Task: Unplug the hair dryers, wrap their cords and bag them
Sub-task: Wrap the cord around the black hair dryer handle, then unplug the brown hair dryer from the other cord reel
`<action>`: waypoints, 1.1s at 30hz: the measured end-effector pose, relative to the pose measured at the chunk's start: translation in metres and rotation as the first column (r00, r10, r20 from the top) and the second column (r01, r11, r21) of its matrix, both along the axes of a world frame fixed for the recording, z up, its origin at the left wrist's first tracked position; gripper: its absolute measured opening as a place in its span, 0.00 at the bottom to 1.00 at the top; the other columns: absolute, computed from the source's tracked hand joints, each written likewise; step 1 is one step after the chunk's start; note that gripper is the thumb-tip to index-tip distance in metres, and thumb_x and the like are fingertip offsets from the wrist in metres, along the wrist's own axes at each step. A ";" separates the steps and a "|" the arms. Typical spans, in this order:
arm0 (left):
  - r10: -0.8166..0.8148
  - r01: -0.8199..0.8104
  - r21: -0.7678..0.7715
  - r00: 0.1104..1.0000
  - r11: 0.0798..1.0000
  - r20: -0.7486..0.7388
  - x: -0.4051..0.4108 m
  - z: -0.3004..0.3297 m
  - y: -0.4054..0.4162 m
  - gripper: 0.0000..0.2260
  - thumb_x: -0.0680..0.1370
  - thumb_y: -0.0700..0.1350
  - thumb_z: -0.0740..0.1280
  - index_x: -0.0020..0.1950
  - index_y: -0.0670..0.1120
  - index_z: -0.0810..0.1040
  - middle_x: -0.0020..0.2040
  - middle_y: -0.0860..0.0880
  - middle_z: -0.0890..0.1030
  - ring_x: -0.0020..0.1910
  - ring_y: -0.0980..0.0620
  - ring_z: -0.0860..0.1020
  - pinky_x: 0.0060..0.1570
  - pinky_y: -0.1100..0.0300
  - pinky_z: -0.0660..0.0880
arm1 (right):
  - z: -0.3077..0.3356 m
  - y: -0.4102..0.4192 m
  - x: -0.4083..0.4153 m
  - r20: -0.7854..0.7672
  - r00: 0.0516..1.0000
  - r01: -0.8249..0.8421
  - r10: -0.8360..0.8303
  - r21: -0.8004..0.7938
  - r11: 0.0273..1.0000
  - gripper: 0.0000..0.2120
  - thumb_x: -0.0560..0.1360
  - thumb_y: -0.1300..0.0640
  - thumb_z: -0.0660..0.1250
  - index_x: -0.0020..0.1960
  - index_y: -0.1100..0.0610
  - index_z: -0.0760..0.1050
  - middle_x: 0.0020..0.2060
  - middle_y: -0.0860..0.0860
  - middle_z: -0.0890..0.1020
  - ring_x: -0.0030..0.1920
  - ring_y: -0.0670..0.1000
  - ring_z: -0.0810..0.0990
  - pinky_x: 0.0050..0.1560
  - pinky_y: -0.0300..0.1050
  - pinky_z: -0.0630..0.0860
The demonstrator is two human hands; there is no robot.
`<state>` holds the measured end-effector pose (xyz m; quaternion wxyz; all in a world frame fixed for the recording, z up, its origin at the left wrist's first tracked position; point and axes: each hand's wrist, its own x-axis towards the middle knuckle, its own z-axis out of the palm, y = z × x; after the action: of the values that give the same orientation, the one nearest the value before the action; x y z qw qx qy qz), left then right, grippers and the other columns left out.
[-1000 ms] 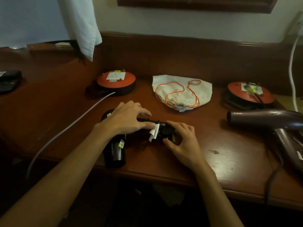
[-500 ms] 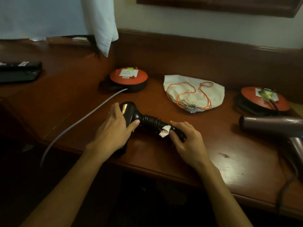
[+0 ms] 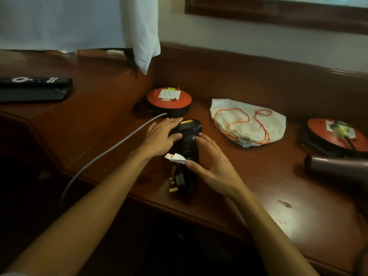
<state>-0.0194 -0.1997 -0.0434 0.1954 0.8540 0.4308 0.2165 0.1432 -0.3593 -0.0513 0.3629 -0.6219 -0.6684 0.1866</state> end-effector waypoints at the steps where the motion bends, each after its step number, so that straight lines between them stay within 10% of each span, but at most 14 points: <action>1: -0.030 0.030 -0.011 1.000 1.000 -0.006 0.000 0.001 0.003 0.26 0.84 0.51 0.65 0.81 0.57 0.62 0.81 0.53 0.64 0.82 0.51 0.57 0.80 0.46 0.49 | 0.002 0.006 -0.003 -0.051 0.998 -0.038 0.036 -0.039 0.999 0.36 0.76 0.38 0.68 0.79 0.44 0.59 0.79 0.38 0.57 0.79 0.40 0.54 0.78 0.49 0.58; 8: -0.094 0.094 0.004 0.995 0.996 0.032 -0.007 0.003 0.030 0.24 0.84 0.51 0.64 0.80 0.55 0.65 0.79 0.51 0.68 0.80 0.48 0.63 0.78 0.42 0.60 | -0.010 0.039 -0.026 -0.007 0.998 -0.061 0.061 -0.113 0.992 0.34 0.83 0.39 0.53 0.83 0.50 0.45 0.81 0.42 0.44 0.80 0.41 0.40 0.78 0.40 0.47; 20: -0.121 0.114 -0.095 0.990 0.989 -0.076 0.001 0.016 0.088 0.25 0.84 0.49 0.65 0.81 0.59 0.63 0.82 0.53 0.63 0.83 0.47 0.51 0.78 0.35 0.40 | -0.024 0.089 -0.039 -0.008 1.000 0.024 -0.025 -0.094 0.995 0.34 0.83 0.36 0.47 0.82 0.47 0.40 0.81 0.40 0.41 0.79 0.39 0.36 0.76 0.41 0.46; 33: -0.057 0.039 0.100 0.981 0.994 0.187 0.014 0.076 0.014 0.21 0.80 0.43 0.71 0.73 0.50 0.76 0.74 0.48 0.75 0.74 0.48 0.71 0.71 0.58 0.64 | -0.011 0.041 -0.018 -0.423 0.781 0.534 -0.460 0.070 0.843 0.21 0.85 0.50 0.58 0.74 0.58 0.71 0.70 0.54 0.77 0.70 0.51 0.73 0.65 0.39 0.66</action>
<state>-0.0049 -0.1856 0.0331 0.1996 0.8481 0.3786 0.3123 0.1248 -0.3182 -0.0624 0.5812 -0.6898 -0.4082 0.1408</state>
